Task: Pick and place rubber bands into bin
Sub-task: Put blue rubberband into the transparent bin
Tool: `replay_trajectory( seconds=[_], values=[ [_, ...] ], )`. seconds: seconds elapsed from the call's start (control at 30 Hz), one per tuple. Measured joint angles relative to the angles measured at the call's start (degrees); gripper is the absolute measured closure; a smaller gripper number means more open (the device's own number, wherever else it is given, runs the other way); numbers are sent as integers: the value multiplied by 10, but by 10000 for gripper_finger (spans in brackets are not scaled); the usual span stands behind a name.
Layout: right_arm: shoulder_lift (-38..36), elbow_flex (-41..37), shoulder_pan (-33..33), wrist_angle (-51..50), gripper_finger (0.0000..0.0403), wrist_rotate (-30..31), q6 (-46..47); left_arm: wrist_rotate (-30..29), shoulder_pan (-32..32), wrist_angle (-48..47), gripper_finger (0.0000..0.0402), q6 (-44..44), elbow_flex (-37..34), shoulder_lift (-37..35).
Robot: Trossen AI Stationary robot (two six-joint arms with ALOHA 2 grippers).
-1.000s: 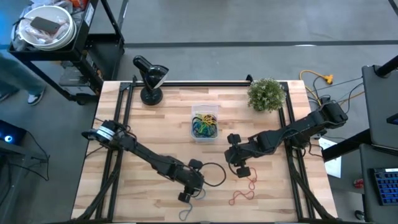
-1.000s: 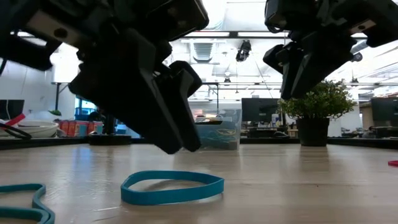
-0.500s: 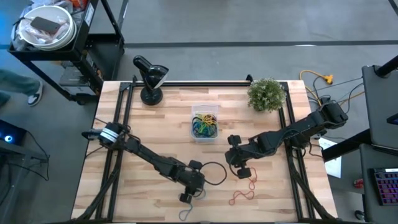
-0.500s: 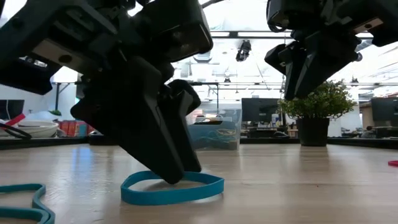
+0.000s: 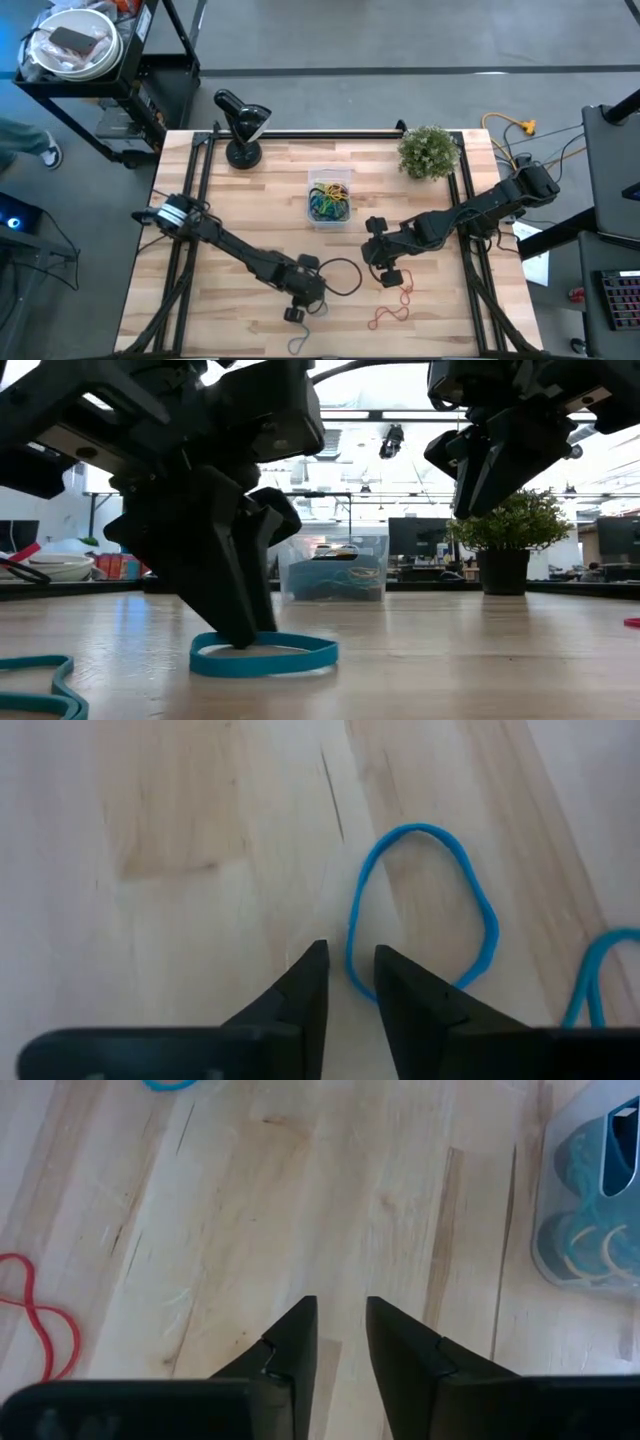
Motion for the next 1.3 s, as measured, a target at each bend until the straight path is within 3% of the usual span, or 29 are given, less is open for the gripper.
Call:
replay_trajectory(
  seconds=[0.37,0.63,0.83,1.3],
  values=[
    [0,0,0,1,321,0,0,15,0,-137,398,-42,3,-14],
    [0,0,0,4,330,0,0,-5,-1,-179,401,-42,1,-37],
    [0,0,0,13,328,0,0,-86,-7,-181,401,-16,-2,-63],
    [0,-2,0,14,330,13,0,-376,-7,-164,401,47,-4,-178]
  ],
)
